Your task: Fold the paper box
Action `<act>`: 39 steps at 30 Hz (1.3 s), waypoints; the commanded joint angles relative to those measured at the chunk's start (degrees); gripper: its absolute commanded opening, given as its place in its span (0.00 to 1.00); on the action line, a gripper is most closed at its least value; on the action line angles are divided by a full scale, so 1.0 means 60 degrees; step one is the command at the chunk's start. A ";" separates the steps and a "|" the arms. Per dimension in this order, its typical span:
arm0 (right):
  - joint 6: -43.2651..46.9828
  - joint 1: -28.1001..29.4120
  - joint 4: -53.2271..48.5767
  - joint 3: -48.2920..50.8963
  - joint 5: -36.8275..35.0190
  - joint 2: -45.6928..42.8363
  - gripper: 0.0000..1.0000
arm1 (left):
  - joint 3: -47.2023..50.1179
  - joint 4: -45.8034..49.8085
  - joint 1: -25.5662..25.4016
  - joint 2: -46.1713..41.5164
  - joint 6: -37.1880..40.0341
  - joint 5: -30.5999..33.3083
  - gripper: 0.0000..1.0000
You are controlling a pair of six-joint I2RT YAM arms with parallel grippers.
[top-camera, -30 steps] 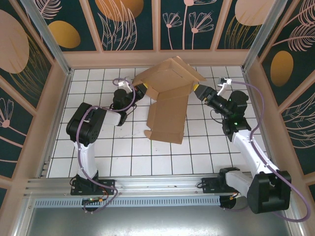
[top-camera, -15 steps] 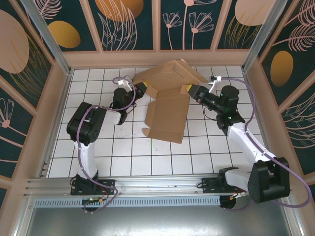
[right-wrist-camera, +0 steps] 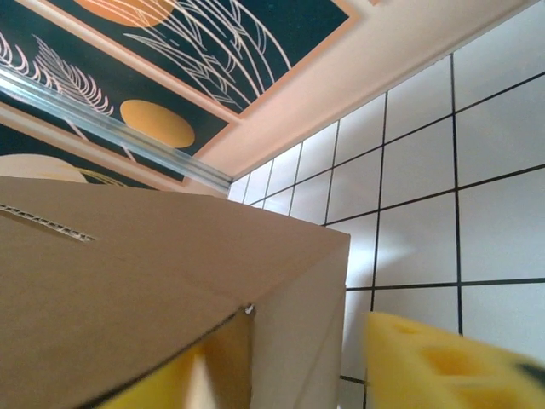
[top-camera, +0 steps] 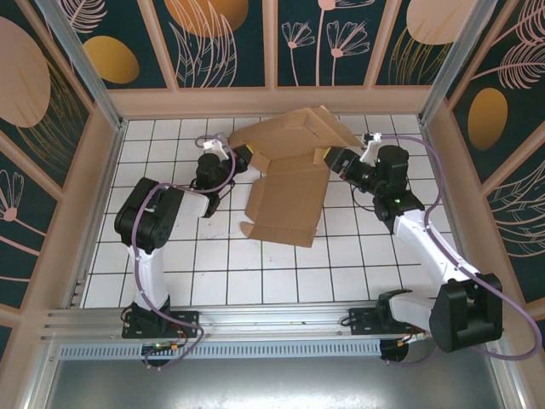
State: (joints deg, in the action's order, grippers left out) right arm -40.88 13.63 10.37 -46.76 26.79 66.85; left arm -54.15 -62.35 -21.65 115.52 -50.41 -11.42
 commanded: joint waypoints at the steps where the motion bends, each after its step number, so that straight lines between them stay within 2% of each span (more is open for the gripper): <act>1: 0.0528 0.0037 -0.0204 -0.0188 -0.0662 -0.0677 0.71 | 0.0077 0.0328 0.0012 -0.0465 -0.0096 0.0751 0.00; 6: 0.1043 0.0043 -0.1208 -0.0483 -0.1561 -0.1380 0.80 | 0.0414 0.0453 0.0017 -0.0639 -0.0065 0.1912 0.00; 10: 0.1357 0.0187 -0.2113 -0.1043 -0.2148 -0.1760 0.81 | 0.0526 0.0473 0.0023 -0.0693 0.0253 0.2206 0.00; 13: 0.1576 0.0713 -0.2482 -0.1696 -0.2706 -0.1722 0.81 | 0.0536 0.0682 0.0019 -0.0652 0.0622 0.2440 0.00; 18: 0.2055 0.1975 -0.3158 -0.3248 -0.3999 -0.0651 0.80 | 0.0776 0.0677 0.0023 -0.0652 0.0858 0.3047 0.00; 23: 0.2758 0.3348 -0.3666 -0.5254 -0.5123 0.1086 0.78 | 0.0923 0.0332 0.0019 -0.0596 0.0767 0.3236 0.00; 26: 0.2655 0.3588 -0.3772 -0.6060 -0.5045 0.2044 0.77 | 0.0952 0.0267 0.0019 -0.0606 0.0778 0.3237 0.00; 32: 0.2311 0.3472 -0.4085 -0.6752 -0.4849 0.3214 0.69 | 0.0954 0.0337 0.0019 -0.0695 0.0855 0.3192 0.00; 39: 0.1849 0.3004 -0.4232 -0.6796 -0.3934 0.3627 0.50 | 0.0961 0.0312 0.0010 -0.0681 0.0829 0.3108 0.00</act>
State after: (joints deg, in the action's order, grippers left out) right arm -28.47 32.36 -14.44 -85.12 1.15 88.33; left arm -48.90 -57.89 -21.63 113.49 -45.65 6.94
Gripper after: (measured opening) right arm 0.517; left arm 0.067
